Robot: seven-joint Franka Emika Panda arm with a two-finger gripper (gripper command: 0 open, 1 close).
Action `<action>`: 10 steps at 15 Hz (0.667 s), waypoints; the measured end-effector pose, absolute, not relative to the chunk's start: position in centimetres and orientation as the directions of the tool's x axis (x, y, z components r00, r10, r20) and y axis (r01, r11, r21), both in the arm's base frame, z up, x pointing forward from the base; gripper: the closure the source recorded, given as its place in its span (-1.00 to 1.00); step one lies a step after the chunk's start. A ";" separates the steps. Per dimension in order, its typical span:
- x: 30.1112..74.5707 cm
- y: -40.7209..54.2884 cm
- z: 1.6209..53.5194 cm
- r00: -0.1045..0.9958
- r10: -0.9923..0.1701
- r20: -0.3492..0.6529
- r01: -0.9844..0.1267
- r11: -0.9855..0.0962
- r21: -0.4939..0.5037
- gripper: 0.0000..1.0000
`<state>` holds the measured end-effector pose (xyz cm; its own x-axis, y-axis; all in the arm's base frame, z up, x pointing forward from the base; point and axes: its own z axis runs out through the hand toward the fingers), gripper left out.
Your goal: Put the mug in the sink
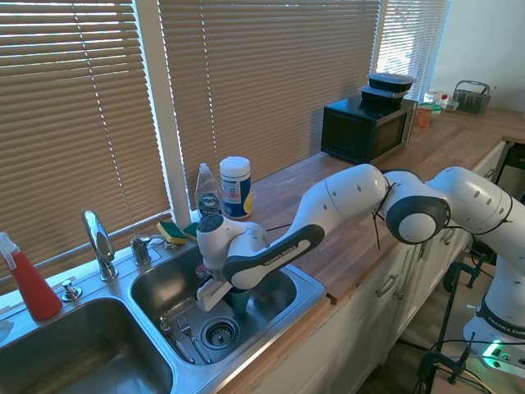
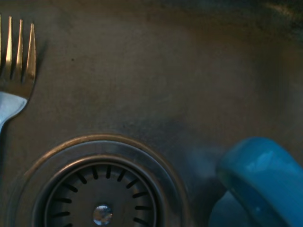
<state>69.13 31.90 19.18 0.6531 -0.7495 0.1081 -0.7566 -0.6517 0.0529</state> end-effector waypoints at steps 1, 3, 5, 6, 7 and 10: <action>69.1 31.9 19.1 0.653 -0.750 0.106 -0.757 -0.651 0.056 -1.00; 69.1 31.7 18.8 0.653 -0.751 0.102 -0.757 -0.650 0.062 -1.00; 69.2 31.4 18.5 0.655 -0.750 0.094 -0.756 -0.651 0.072 -1.00; 69.2 31.2 18.4 0.655 -0.750 0.091 -0.755 -0.651 0.074 -1.00; 69.2 31.1 18.3 0.656 -0.750 0.089 -0.755 -0.651 0.075 -1.00; 69.4 31.1 18.6 0.657 -0.749 0.086 -0.754 -0.653 0.073 -1.00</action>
<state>69.35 31.13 18.62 0.6569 -0.7491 0.0858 -0.7540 -0.6528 0.0730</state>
